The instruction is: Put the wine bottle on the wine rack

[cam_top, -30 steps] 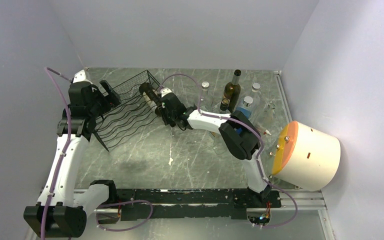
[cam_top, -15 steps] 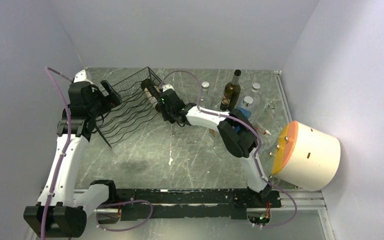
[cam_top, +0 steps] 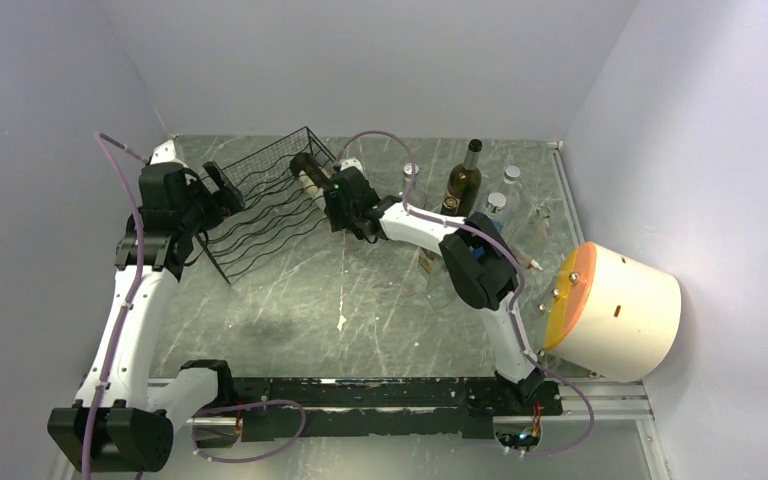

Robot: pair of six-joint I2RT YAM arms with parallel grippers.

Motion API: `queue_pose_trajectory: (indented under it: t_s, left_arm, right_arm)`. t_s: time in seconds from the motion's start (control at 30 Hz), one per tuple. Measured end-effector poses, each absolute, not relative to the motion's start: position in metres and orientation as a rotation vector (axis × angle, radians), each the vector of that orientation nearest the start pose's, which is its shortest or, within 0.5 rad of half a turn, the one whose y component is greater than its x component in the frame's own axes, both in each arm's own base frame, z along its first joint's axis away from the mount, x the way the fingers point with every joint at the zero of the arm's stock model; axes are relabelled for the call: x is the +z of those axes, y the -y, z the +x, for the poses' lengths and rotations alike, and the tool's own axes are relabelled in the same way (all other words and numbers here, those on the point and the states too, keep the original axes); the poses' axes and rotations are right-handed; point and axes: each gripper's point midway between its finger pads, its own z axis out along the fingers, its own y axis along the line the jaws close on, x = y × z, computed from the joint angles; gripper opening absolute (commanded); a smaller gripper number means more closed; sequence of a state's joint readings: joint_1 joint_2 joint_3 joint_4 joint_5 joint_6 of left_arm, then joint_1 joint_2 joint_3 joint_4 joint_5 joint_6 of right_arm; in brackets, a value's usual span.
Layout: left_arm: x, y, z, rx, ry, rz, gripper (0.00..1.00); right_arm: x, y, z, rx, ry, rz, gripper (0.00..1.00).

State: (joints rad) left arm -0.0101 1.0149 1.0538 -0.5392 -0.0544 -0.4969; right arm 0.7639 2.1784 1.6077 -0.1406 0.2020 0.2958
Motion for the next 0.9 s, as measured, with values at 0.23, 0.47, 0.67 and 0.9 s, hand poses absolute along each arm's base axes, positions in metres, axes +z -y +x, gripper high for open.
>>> queue_pose_trajectory:
  t_s: [0.23,0.47,0.67,0.9]
  left_arm:
    - [0.262,0.017,0.325,-0.28,-2.005,-0.519,0.95]
    - [0.275,0.023,0.324,-0.32,-1.981,-0.486,0.95]
    - [0.292,0.035,0.314,-0.381,-1.947,-0.386,0.95]
    - [0.331,0.057,0.296,-0.478,-1.829,-0.177,0.95]
  right_arm:
    - [0.062,-0.371,0.425,0.317,-2.265,-0.44,0.76]
    - [0.108,-0.367,0.405,0.385,-2.237,-0.492,0.77]
    - [0.168,-0.356,0.379,0.447,-2.18,-0.549,0.77]
    - [0.256,-0.314,0.345,0.453,-2.054,-0.523,0.77]
